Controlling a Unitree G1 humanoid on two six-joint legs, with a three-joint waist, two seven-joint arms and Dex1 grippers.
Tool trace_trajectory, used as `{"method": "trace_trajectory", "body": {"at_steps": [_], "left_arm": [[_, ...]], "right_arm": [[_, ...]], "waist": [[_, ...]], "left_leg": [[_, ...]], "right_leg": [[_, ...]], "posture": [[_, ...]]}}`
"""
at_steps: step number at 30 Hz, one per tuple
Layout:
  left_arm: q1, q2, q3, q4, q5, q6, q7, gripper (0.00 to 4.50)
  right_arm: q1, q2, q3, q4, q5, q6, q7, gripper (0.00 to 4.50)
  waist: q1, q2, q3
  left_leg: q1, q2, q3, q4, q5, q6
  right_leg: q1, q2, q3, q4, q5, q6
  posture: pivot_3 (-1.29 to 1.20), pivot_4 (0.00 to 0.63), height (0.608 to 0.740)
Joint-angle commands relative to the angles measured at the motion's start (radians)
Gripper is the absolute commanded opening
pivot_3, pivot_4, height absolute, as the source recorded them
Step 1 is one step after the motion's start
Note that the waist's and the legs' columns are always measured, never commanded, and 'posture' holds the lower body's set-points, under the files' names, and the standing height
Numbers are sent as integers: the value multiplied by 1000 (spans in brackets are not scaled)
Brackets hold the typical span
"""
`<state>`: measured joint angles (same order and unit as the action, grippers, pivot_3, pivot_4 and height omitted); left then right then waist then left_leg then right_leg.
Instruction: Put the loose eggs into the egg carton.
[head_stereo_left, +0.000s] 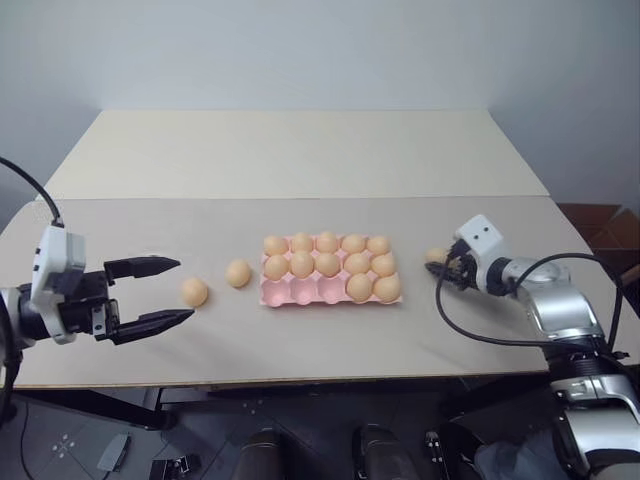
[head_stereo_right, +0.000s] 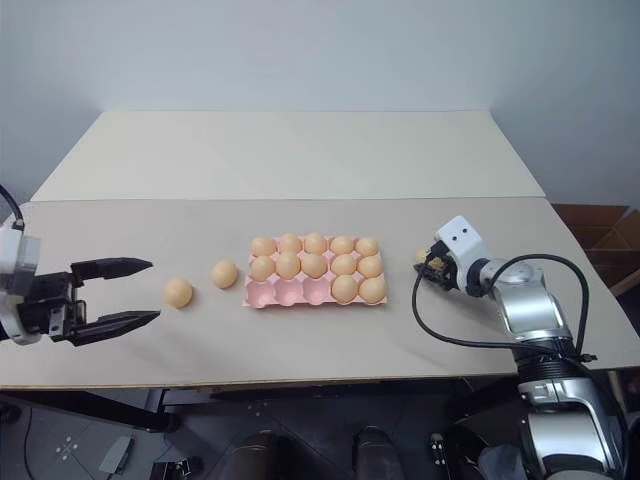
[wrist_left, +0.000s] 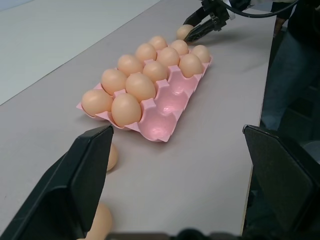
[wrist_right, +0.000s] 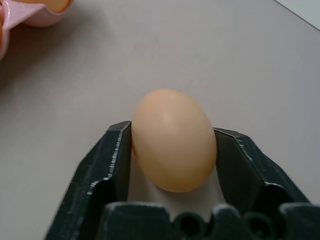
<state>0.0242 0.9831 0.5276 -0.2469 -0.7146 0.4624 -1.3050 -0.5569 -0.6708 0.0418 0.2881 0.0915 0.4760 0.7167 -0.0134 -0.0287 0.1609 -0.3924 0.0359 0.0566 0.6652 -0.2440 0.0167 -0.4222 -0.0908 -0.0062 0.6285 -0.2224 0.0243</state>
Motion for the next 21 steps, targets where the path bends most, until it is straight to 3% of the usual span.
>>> {"method": "trace_trajectory", "body": {"at_steps": [1,5,9,13,19,21], "left_arm": [[9,2,41,-41,-25,-3,6,4500],[10,6,53,-40,-30,1,11,4500],[10,10,62,-29,-41,9,16,4500],[-5,16,50,-15,-42,7,15,4500],[-25,16,32,-14,-41,5,17,4500],[-29,15,28,-14,-39,4,18,4500]], "right_arm": [[12,-21,-39,-145,30,44,12,1935],[36,-6,-59,-494,117,215,4,1935],[23,81,29,-766,201,402,-48,1935],[19,199,169,-829,187,486,-129,1935],[8,239,313,-770,96,479,-203,1935],[2,229,335,-750,66,475,-216,2526]], "waist": [[0,0,0],[-1,1,0],[-6,0,0],[-2,0,0],[6,0,0],[4,0,0]], "left_leg": [[0,0,0,0,0,0],[0,1,0,0,0,0],[1,3,0,0,0,0],[2,4,0,0,0,0],[0,0,-1,0,0,0],[0,0,0,0,0,0]], "right_leg": [[0,0,0,0,0,0],[-1,0,0,1,0,0],[0,2,0,1,0,0],[0,3,-1,1,0,-1],[0,-1,-1,0,0,-1],[0,-1,-1,0,0,-1]], "posture": [[0,150,740],[0,150,740],[0,150,740],[0,150,740],[0,150,740],[0,150,740]]}}
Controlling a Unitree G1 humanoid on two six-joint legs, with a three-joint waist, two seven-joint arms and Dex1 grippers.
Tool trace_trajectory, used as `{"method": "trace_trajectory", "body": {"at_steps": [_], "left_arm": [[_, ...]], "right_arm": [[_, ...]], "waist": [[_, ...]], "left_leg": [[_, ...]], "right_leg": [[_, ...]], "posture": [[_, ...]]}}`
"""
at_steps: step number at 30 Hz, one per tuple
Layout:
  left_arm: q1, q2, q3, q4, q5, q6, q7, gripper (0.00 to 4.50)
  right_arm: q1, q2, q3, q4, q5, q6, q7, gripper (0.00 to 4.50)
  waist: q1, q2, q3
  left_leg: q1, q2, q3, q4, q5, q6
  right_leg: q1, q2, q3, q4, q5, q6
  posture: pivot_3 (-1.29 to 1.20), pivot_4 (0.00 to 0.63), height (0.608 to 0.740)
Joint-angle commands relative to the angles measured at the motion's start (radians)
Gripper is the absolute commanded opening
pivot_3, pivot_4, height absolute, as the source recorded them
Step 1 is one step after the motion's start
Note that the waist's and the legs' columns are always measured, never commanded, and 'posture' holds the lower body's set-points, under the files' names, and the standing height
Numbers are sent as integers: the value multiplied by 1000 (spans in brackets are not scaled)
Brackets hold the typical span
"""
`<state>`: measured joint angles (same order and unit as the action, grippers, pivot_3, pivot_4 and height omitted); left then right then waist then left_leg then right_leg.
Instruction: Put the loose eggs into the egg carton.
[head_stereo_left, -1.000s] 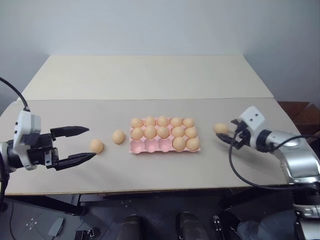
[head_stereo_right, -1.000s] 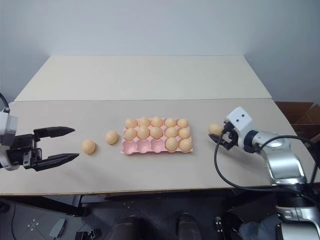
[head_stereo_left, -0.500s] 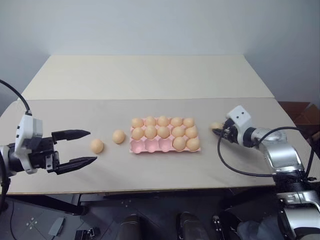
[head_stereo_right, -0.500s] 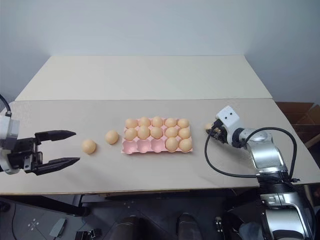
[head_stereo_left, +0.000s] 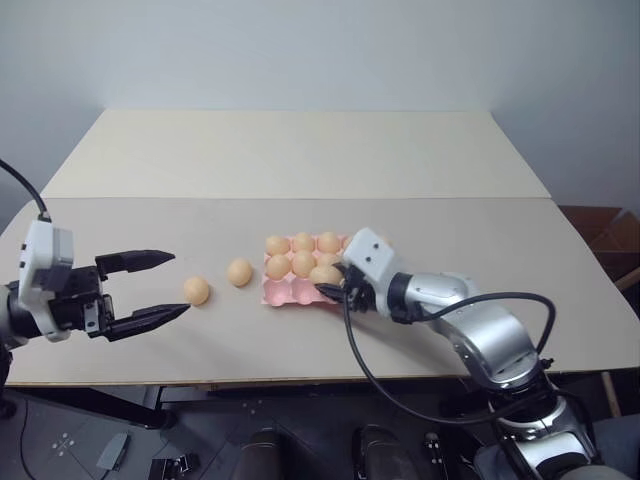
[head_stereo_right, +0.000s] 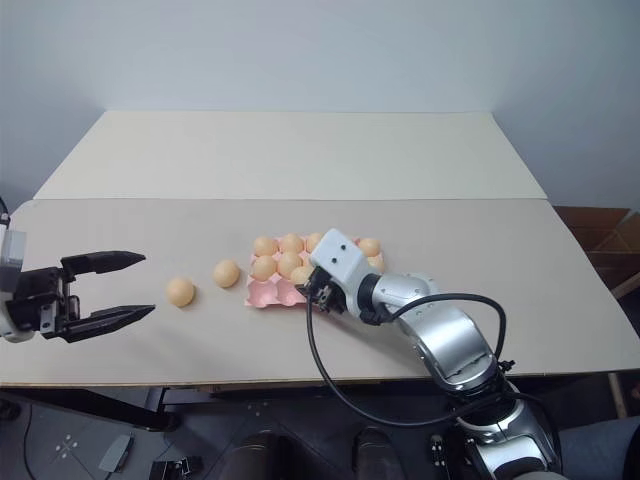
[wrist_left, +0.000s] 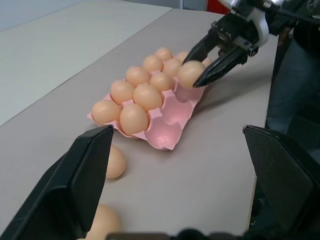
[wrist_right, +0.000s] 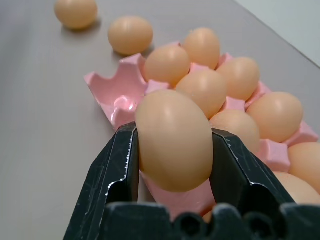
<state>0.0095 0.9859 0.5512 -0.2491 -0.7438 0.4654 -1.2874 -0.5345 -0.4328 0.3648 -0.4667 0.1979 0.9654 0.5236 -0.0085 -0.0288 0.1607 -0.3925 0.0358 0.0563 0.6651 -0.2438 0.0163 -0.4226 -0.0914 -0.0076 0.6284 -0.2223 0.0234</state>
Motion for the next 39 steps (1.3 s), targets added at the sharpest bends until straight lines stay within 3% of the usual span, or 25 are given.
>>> {"method": "trace_trajectory", "body": {"at_steps": [1,6,13,19,21,26,32,39], "left_arm": [[-16,13,4,-12,-9,1,0,4500],[-20,15,4,-14,-12,1,-1,4500],[38,6,47,4,2,-7,-8,4500],[126,-8,107,23,14,-20,-14,4500],[148,-14,122,19,15,-23,-13,4500],[170,-39,136,-1,10,-12,23,4500],[60,-30,57,74,84,129,290,4500],[12,24,8,187,126,123,235,4500]], "right_arm": [[-24,-9,4,5,-40,-9,-24,2797],[-39,-46,-101,-75,15,27,10,4447],[27,-215,-470,-225,231,44,186,4447],[317,-402,-712,-66,260,-299,488,4447],[396,-429,-734,-6,236,-425,553,4447],[413,-417,-713,53,250,-461,516,4447],[389,-409,-678,38,262,-470,483,4447],[397,-391,-658,-20,278,-471,443,4447]], "waist": [[-1,0,0],[-4,0,0],[-1,0,0],[5,-1,0],[4,-1,0],[-8,-1,0],[2,-1,0],[4,-1,0]], "left_leg": [[0,0,0,0,0,0],[0,1,-1,0,0,0],[0,1,-1,0,0,0],[0,1,-1,0,0,0],[1,1,0,0,0,0],[3,3,1,0,0,0],[3,3,1,0,0,0],[1,2,1,0,0,0]], "right_leg": [[0,0,0,0,0,0],[0,1,0,1,0,0],[0,1,-1,0,0,0],[1,1,-1,-2,0,0],[2,1,-1,-2,-1,1],[1,2,1,1,-4,7],[2,3,1,1,-4,7],[0,1,1,-1,-1,1]], "posture": [[0,150,740],[0,150,740],[0,150,740],[0,150,740],[0,150,740],[0,150,740],[0,150,740],[0,150,740]]}}
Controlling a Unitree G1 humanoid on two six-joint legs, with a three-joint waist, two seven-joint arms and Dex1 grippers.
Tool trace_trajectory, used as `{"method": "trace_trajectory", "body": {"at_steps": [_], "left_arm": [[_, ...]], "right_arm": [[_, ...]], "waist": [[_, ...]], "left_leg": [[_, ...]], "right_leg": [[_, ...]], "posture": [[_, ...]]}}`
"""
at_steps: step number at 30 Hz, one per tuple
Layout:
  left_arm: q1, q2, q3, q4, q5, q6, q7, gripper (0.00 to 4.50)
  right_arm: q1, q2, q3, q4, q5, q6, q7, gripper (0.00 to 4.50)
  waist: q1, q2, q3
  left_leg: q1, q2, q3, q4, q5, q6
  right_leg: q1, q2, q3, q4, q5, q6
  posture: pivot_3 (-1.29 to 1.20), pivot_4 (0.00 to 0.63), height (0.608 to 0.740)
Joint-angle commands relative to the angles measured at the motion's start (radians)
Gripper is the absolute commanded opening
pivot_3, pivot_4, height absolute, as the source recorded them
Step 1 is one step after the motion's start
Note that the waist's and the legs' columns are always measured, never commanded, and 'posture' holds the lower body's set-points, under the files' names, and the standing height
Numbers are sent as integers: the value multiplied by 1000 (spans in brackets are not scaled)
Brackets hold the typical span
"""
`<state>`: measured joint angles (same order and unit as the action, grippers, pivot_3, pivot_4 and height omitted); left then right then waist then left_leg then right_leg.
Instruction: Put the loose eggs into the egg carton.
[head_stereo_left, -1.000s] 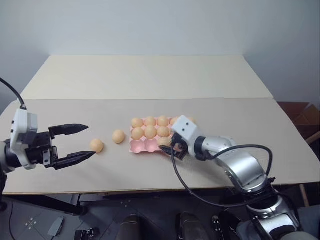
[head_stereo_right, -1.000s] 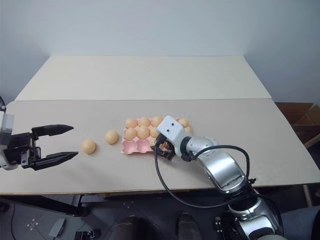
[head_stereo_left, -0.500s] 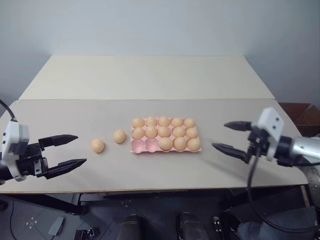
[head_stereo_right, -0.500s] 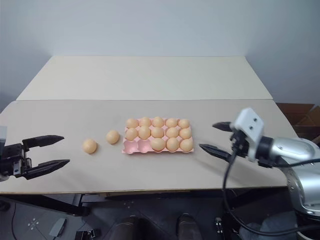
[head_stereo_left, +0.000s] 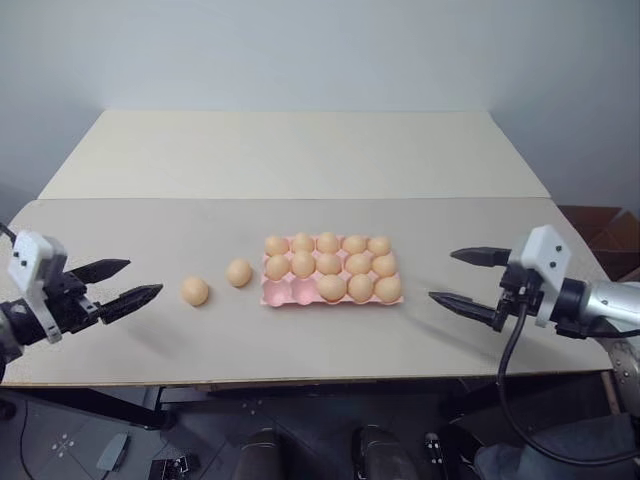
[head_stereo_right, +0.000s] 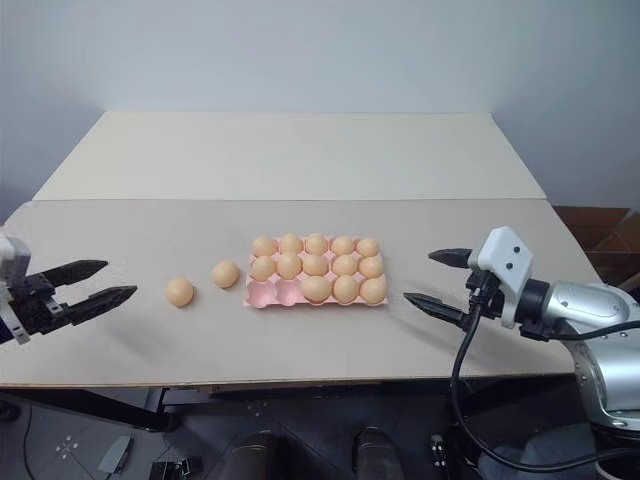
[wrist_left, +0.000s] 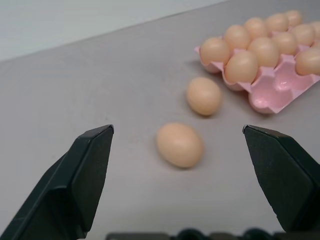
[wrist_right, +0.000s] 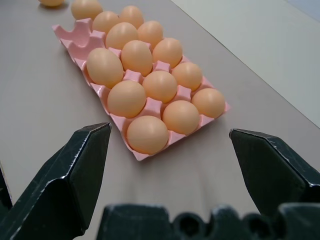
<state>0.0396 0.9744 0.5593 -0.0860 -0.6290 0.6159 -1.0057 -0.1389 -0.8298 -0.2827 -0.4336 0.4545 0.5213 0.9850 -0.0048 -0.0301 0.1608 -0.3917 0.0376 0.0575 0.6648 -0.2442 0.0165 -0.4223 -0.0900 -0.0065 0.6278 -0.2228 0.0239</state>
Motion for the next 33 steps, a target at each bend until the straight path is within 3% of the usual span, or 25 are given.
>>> {"method": "trace_trajectory", "body": {"at_steps": [1,6,8,11,16,20,27,30,33], "left_arm": [[-23,39,-4,36,17,-40,-57,4500],[-60,48,-63,57,49,-36,-63,4500],[-117,46,-157,84,113,-22,-15,4500],[-187,19,-214,98,101,49,13,4500],[-250,-49,-305,36,117,184,129,4500],[-277,-135,-302,8,98,272,240,4500],[-331,-222,-346,45,150,304,362,4500],[-358,-231,-392,78,183,319,389,3912],[-360,-229,-393,80,181,314,374,3009]], "right_arm": [[4,9,-10,-63,23,-21,-30,4447],[27,25,-9,-102,22,-15,-64,4447],[39,30,-14,-119,28,-16,-73,4447],[47,30,-14,-133,31,-15,-81,4447],[56,19,-29,-161,43,-4,-92,4447],[68,13,-41,-195,62,5,-100,4447],[57,2,-34,-184,65,0,-111,4447],[48,1,-35,-182,70,8,-122,4500],[49,4,-35,-187,72,12,-131,4500]], "waist": [[0,0,0],[6,0,0],[11,0,0],[15,0,0],[15,0,0],[12,-1,0],[14,-1,0],[15,-1,0],[15,-1,0]], "left_leg": [[0,0,0,0,0,0],[1,1,0,0,0,0],[1,0,0,0,0,0],[1,-1,0,0,0,0],[0,-1,0,0,0,0],[1,-1,-1,0,0,0],[1,-2,-2,0,0,0],[1,-2,-2,0,0,0],[2,-2,-2,0,0,0]], "right_leg": [[0,0,0,0,0,0],[1,0,-1,1,0,0],[1,0,0,1,0,0],[1,0,0,1,0,0],[1,0,0,0,0,1],[1,0,0,1,0,1],[2,0,0,1,1,1],[2,0,0,1,1,1],[3,0,0,1,1,1]], "posture": [[0,150,740],[0,150,740],[0,150,740],[0,150,740],[0,150,740],[0,150,740],[0,150,740],[0,150,740],[0,150,740]]}}
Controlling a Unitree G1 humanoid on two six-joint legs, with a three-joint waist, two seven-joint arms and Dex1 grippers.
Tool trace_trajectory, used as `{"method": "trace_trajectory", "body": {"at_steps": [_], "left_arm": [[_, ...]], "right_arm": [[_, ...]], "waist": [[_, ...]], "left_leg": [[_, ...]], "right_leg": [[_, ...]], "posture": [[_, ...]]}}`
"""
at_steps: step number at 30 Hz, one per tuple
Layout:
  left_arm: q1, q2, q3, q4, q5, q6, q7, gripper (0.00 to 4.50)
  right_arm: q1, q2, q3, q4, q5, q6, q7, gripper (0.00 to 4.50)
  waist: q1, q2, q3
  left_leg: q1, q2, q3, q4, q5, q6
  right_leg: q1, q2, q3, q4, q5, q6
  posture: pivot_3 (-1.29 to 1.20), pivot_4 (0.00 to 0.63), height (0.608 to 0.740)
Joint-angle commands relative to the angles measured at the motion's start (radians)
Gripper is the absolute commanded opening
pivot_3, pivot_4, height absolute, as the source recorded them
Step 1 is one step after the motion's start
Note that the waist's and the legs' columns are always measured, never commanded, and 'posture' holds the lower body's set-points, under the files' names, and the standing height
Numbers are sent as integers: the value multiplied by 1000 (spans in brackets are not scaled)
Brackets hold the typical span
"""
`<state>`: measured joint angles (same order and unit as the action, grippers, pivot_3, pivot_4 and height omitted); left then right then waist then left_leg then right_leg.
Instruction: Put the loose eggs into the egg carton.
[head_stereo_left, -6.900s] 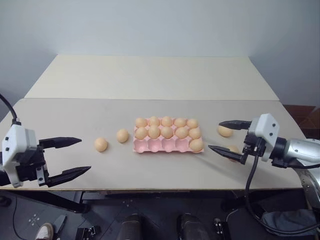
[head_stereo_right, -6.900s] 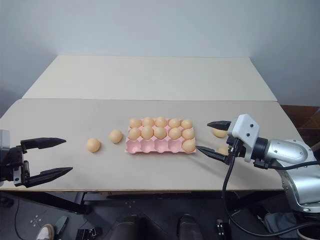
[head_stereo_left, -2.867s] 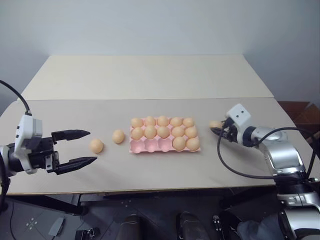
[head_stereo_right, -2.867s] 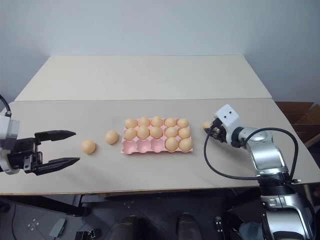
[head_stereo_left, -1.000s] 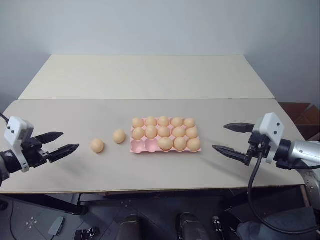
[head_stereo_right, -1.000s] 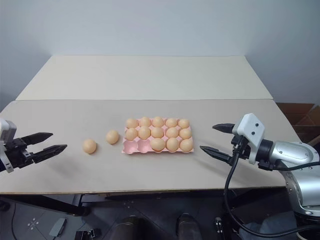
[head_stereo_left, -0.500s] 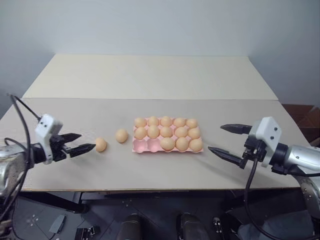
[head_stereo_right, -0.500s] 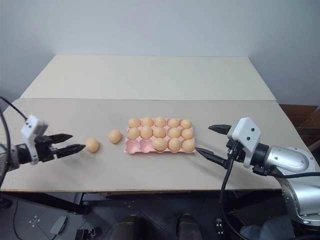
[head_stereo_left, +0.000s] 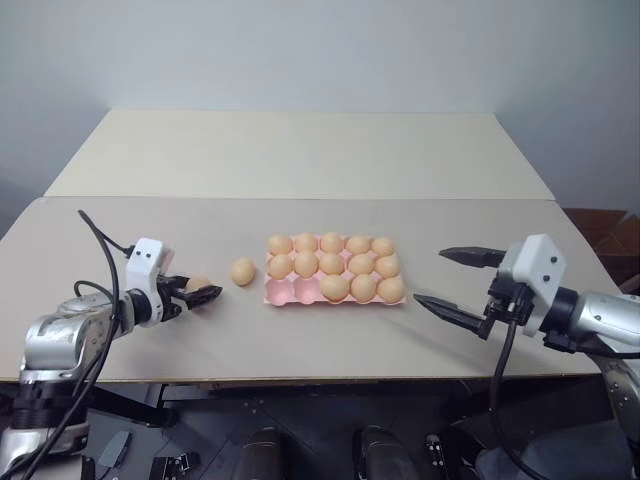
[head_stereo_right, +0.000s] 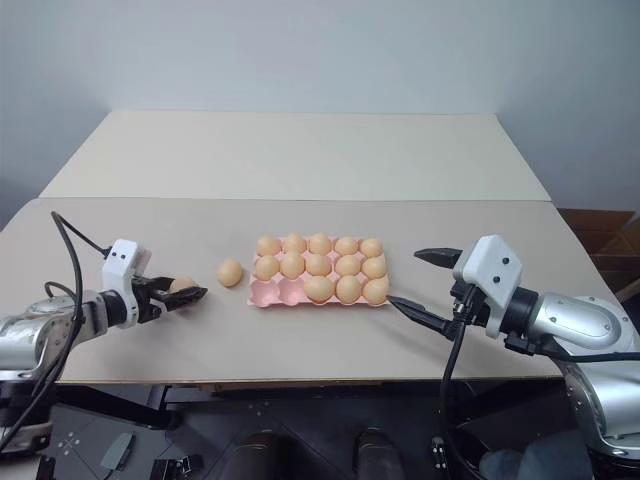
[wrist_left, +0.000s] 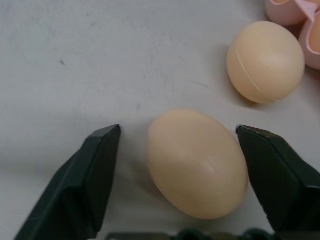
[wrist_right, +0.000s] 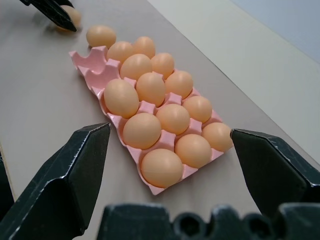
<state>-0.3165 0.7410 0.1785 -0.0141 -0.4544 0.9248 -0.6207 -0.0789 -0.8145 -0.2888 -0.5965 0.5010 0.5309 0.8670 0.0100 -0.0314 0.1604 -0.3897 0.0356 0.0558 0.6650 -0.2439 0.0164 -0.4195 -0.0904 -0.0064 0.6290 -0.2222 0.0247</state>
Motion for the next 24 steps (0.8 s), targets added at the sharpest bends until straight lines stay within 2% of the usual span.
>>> {"method": "trace_trajectory", "body": {"at_steps": [1,3,6,10,13,15,18,24], "left_arm": [[-3,8,-11,7,5,0,-20,2648],[5,29,-6,-4,9,-35,-50,2101],[32,80,11,-31,17,-129,-129,2101],[64,178,76,-43,-12,-324,-341,2101],[19,201,90,-41,-85,-398,-497,2101],[-29,195,55,-65,-118,-398,-559,2101],[-111,126,-46,-96,-109,-402,-565,2101],[-268,-124,-293,-22,40,-463,-474,2101]], "right_arm": [[-10,-10,-30,-27,25,4,-21,4500],[-10,-5,-34,-35,30,10,-39,4500],[-5,-7,-38,-42,36,14,-58,4500],[9,-10,-46,-52,46,16,-72,4500],[8,-12,-41,-56,52,19,-83,4500],[5,-12,-37,-58,54,22,-88,4500],[-5,-12,-29,-56,53,28,-96,4500],[-14,-10,-20,-69,49,41,-117,4500]], "waist": [[0,0,0],[0,0,0],[-1,0,0],[-1,0,0],[1,0,0],[9,0,0],[12,0,0],[10,-1,0]], "left_leg": [[0,0,0,0,0,0],[0,0,0,0,0,0],[-1,0,0,0,0,0],[-2,1,0,0,0,0],[-1,0,1,0,0,0],[-1,0,0,0,0,0],[-2,-1,0,1,0,0],[-5,-2,-1,4,0,0]], "right_leg": [[0,0,0,0,0,0],[0,0,0,0,0,0],[-1,0,0,0,0,0],[-2,0,0,0,0,0],[-2,-1,0,-1,0,-1],[-1,-1,-1,-1,0,-1],[0,-1,-1,-2,0,0],[0,0,-1,-2,2,3]], "posture": [[0,150,740],[0,150,740],[0,150,740],[0,150,740],[0,150,740],[0,150,740],[0,150,740],[0,150,740]]}}
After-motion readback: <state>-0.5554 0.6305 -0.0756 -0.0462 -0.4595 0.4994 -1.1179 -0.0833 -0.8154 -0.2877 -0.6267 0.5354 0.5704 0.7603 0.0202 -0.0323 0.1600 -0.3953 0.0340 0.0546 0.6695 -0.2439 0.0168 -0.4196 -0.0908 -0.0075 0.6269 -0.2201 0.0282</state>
